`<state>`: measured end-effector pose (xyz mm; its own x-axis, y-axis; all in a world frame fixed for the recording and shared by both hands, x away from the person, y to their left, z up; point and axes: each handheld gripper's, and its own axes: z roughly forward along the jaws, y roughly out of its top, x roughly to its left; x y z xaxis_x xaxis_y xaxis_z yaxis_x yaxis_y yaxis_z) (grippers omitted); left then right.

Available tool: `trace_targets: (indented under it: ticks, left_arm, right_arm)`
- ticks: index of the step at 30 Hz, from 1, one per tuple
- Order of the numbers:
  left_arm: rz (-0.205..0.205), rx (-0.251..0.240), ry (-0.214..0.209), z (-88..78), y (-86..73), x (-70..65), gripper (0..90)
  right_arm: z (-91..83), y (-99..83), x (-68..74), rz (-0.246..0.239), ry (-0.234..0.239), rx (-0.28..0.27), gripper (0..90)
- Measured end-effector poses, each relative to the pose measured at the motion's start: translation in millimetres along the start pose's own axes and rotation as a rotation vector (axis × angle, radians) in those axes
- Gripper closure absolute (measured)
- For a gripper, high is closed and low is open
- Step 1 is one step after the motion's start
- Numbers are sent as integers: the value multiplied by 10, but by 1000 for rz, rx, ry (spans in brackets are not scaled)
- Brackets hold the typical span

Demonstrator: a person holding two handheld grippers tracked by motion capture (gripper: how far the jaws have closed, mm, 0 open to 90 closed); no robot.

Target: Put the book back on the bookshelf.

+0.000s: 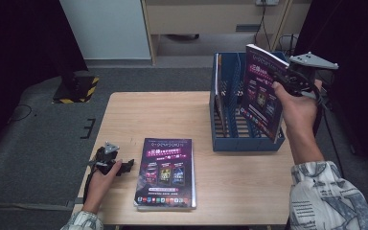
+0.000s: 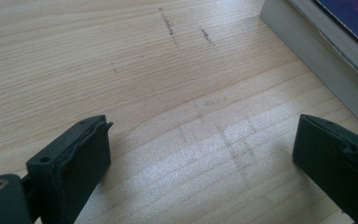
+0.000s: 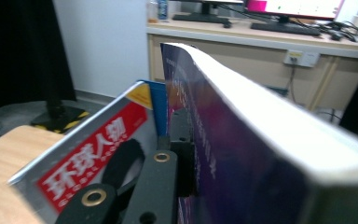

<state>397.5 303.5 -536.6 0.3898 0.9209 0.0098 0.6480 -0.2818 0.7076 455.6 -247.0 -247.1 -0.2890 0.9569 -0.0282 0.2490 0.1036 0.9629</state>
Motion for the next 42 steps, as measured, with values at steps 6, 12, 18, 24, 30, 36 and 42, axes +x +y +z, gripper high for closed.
trace_targets:
  ticks: [6, 12, 18, 24, 30, 36, 42]
  left_arm:
    - [0, 1, 0, 1, 1, -1, 30]
    - [0, 1, 0, 4, 3, -2, 28]
    - [0, 1, 0, 4, 3, -2, 28]
    - [0, 1, 0, 5, 3, -2, 28]
    - [0, 1, 0, 5, 3, -4, 27]
    - [2, 1, 0, 7, 5, -5, 26]
    - [4, 0, -3, 8, 5, -7, 27]
  right_arm:
    - [184, -39, -93, 34, -46, -1, 824]
    - [373, -108, -107, 72, -70, -11, 824]
    - [513, -115, -63, 92, -75, -20, 825]
    - [648, -169, 1, 94, -92, -23, 825]
    - [738, -192, 36, 109, -98, -40, 825]
    - [845, -246, 95, 83, -112, -46, 825]
    - [906, -352, 117, 67, -143, -69, 825]
